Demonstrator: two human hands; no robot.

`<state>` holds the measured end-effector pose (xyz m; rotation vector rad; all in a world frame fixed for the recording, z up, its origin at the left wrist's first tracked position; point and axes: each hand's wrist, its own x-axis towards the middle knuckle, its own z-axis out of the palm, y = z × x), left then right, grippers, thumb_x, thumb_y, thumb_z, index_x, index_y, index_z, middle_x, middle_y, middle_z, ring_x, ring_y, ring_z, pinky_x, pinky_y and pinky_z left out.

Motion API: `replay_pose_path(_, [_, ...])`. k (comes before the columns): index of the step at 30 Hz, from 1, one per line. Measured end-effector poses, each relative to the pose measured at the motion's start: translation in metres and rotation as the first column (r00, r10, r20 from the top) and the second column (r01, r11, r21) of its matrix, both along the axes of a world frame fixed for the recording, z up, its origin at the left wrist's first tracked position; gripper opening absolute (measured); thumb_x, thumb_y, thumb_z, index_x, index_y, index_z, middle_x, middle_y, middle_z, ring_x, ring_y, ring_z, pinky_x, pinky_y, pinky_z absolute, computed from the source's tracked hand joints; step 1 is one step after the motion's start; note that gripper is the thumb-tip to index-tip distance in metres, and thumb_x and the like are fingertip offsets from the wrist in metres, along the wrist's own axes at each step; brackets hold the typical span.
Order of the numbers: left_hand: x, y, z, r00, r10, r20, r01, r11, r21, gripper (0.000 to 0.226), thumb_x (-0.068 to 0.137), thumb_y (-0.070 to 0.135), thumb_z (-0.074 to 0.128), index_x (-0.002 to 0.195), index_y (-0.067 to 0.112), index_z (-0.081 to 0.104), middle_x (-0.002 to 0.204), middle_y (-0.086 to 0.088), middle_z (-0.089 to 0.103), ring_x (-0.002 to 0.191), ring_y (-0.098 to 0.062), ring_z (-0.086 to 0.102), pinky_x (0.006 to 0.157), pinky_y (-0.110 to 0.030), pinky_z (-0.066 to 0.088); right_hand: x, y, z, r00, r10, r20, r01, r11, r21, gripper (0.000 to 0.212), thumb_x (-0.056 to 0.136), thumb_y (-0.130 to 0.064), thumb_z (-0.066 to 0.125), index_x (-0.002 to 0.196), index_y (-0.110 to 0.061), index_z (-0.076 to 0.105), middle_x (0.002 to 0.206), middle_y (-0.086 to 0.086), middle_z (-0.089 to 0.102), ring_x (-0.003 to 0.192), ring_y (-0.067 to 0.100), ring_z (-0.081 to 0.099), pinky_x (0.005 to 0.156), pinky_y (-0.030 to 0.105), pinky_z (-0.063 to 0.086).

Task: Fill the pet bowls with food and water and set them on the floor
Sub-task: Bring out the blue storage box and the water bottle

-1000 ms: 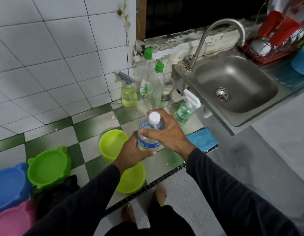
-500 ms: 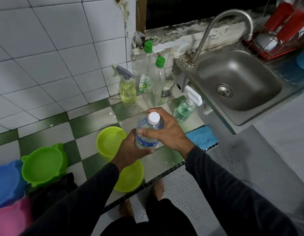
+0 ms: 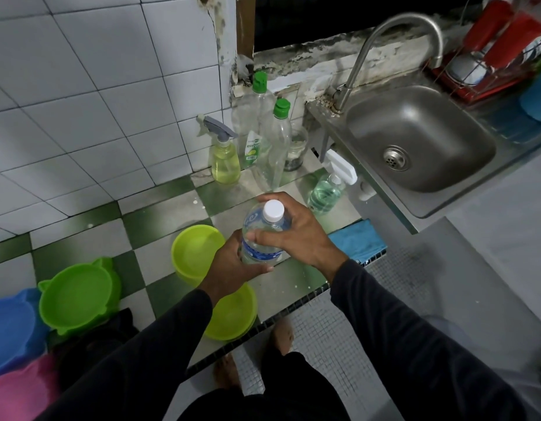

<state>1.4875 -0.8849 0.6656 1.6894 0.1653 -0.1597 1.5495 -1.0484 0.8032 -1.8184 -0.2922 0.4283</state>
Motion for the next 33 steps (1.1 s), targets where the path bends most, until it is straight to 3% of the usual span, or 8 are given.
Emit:
replay_pose_path(7, [-0.002, 0.000, 0.006, 1.000, -0.024, -0.002, 0.024, 0.999, 0.026, 0.081, 0.067, 0.029, 0.098, 0.133, 0.043, 0.054, 0.130, 0.014, 0.069, 0.120, -0.006, 0.065, 0.092, -0.019, 0.055, 0.000, -0.002, 0.001, 0.999, 0.019, -0.037, -0.020, 0.999, -0.027, 0.077, 0.058, -0.046, 0.094, 0.126, -0.032, 0.061, 0.121, -0.008, 0.067, 0.116, 0.012, 0.065, 0.102, 0.042, 0.054])
replay_pose_path(10, [-0.004, 0.003, 0.010, 1.000, -0.021, -0.019, 0.022, 0.999, 0.044, 0.082, 0.068, 0.030, 0.097, 0.137, 0.035, 0.053, 0.130, 0.013, 0.068, 0.121, -0.006, 0.064, 0.096, -0.023, 0.055, -0.002, -0.005, 0.005, 0.999, 0.033, -0.036, -0.035, 0.999, -0.042, 0.079, 0.063, -0.039, 0.096, 0.131, -0.032, 0.058, 0.122, -0.012, 0.065, 0.117, 0.006, 0.063, 0.104, 0.036, 0.053])
replay_pose_path(14, [-0.008, 0.011, 0.021, 0.999, -0.042, -0.022, 0.045, 0.990, 0.134, 0.078, 0.069, 0.041, 0.093, 0.135, 0.041, 0.052, 0.132, 0.017, 0.064, 0.123, 0.001, 0.060, 0.093, -0.014, 0.048, -0.008, -0.012, 0.010, 0.999, 0.034, -0.019, -0.036, 0.997, -0.064, 0.078, 0.068, -0.033, 0.094, 0.135, -0.028, 0.055, 0.125, -0.016, 0.064, 0.117, 0.000, 0.061, 0.101, 0.023, 0.051])
replay_pose_path(20, [-0.013, 0.031, 0.042, 0.999, -0.030, -0.029, 0.037, 0.958, 0.285, 0.102, 0.066, 0.069, 0.077, 0.154, 0.034, 0.039, 0.156, 0.013, 0.046, 0.142, -0.005, 0.042, 0.113, -0.035, 0.039, -0.024, -0.032, 0.016, 1.000, -0.027, -0.009, 0.025, 0.988, -0.154, 0.070, 0.081, -0.043, 0.083, 0.142, -0.031, 0.051, 0.135, -0.016, 0.058, 0.125, 0.001, 0.054, 0.106, 0.026, 0.043])
replay_pose_path(23, [-0.019, 0.037, 0.057, 0.999, -0.035, 0.002, 0.032, 0.930, 0.367, 0.100, 0.069, 0.073, 0.073, 0.154, 0.033, 0.040, 0.157, 0.010, 0.046, 0.143, -0.007, 0.043, 0.115, -0.037, 0.039, -0.036, -0.040, 0.018, 0.998, -0.063, -0.006, 0.060, 0.975, -0.214, 0.065, 0.089, -0.042, 0.075, 0.147, -0.030, 0.047, 0.145, -0.012, 0.052, 0.131, 0.008, 0.050, 0.107, 0.026, 0.041])
replay_pose_path(25, [-0.025, 0.038, 0.068, 0.998, -0.061, 0.034, 0.039, 0.892, 0.451, 0.096, 0.071, 0.077, 0.067, 0.152, 0.032, 0.042, 0.155, 0.008, 0.049, 0.141, -0.010, 0.045, 0.114, -0.034, 0.039, -0.045, -0.046, 0.017, 0.997, -0.071, -0.008, 0.066, 0.961, -0.268, 0.063, 0.092, -0.042, 0.070, 0.148, -0.032, 0.044, 0.149, -0.011, 0.049, 0.134, 0.007, 0.048, 0.100, 0.019, 0.037])
replay_pose_path(29, [-0.038, 0.040, 0.087, 0.991, -0.129, 0.045, 0.079, 0.812, 0.578, 0.088, 0.078, 0.077, 0.060, 0.151, 0.032, 0.042, 0.152, 0.003, 0.050, 0.139, -0.016, 0.046, 0.111, -0.032, 0.040, -0.064, -0.053, 0.013, 0.997, -0.047, 0.053, 0.066, 0.888, -0.454, 0.068, 0.093, -0.045, 0.066, 0.154, -0.033, 0.037, 0.156, -0.007, 0.042, 0.141, 0.009, 0.041, 0.107, 0.018, 0.028])
replay_pose_path(33, [-0.052, 0.041, 0.097, 0.984, -0.179, 0.003, 0.124, 0.693, 0.710, 0.076, 0.091, 0.065, 0.062, 0.154, 0.028, 0.040, 0.156, -0.003, 0.047, 0.144, -0.023, 0.041, 0.115, -0.039, 0.038, -0.081, -0.053, 0.009, 0.983, 0.118, 0.142, 0.013, 0.724, -0.690, 0.074, 0.094, -0.046, 0.062, 0.157, -0.020, 0.032, 0.159, 0.006, 0.037, 0.139, 0.023, 0.042, 0.113, 0.025, 0.028])
